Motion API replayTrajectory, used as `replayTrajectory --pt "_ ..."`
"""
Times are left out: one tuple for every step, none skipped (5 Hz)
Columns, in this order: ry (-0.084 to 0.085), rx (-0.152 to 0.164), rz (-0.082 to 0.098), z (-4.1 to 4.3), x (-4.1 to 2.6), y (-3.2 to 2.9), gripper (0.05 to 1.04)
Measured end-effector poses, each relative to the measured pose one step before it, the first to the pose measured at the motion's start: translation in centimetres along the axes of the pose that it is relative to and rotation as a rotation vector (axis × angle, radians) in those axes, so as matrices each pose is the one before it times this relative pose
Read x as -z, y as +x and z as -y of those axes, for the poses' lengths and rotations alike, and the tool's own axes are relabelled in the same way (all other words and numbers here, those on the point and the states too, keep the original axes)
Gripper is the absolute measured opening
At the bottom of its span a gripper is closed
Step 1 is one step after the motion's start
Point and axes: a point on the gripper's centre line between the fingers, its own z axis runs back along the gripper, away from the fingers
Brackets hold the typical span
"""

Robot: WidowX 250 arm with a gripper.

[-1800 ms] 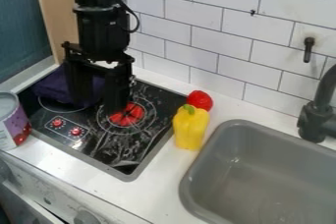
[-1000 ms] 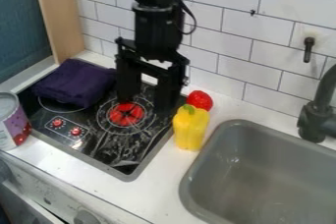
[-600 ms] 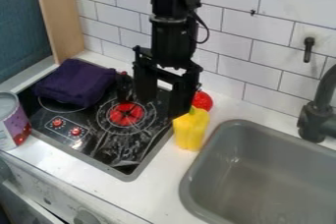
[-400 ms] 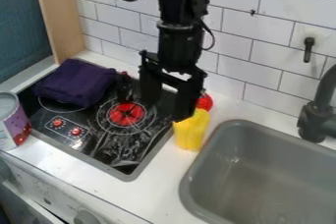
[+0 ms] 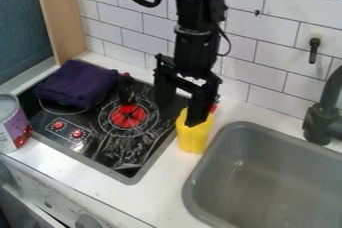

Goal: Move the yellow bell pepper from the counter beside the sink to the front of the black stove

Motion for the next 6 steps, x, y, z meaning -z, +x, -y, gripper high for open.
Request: replayTrajectory --pt "0.0094 -0.0062 -0.0016 0.200 0.146 0.481 1.001" --pt "0.0068 -0.0141 0.0021 -0.055 0.160 0.408 0.943" --pt "0.0143 0.0104 0.0014 1.221 0.049 0.166 0.674" --pt "0.0016 0.0076 0.0091 0.131 -0.100 0.222 0.402" --pt "-0.0060 0.0033 0.0006 0.048 -0.190 0.488 0.196" --pt "-0.0026 -0.0084 0.0018 0.113 0.096 -0.146 0.126"
